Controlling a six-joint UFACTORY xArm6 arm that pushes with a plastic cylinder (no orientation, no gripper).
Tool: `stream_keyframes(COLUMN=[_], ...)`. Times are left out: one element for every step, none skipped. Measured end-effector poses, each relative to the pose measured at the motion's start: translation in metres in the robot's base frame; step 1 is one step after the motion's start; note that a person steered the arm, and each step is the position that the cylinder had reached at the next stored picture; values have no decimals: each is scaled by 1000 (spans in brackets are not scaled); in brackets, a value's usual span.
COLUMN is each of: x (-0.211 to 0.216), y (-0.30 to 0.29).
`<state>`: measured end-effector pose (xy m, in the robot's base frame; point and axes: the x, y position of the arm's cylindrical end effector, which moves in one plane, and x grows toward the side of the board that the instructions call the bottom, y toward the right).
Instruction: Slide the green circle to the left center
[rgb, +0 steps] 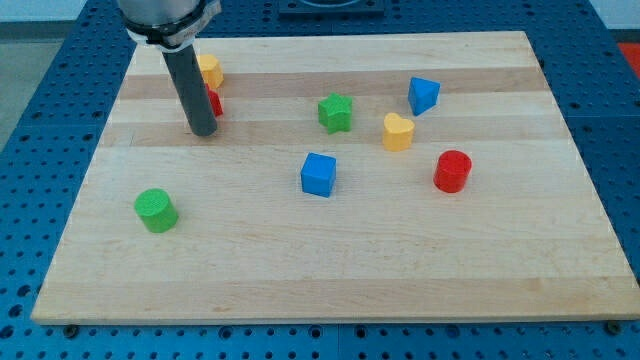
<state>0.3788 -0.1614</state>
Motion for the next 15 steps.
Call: stream_keyframes(x=[0, 0, 28, 88, 135, 179, 195, 182, 158, 141, 133, 126, 107, 95, 91], y=[20, 32, 22, 1, 9, 20, -32, -40, -40, -40, -39, -30, -30, -30, -30])
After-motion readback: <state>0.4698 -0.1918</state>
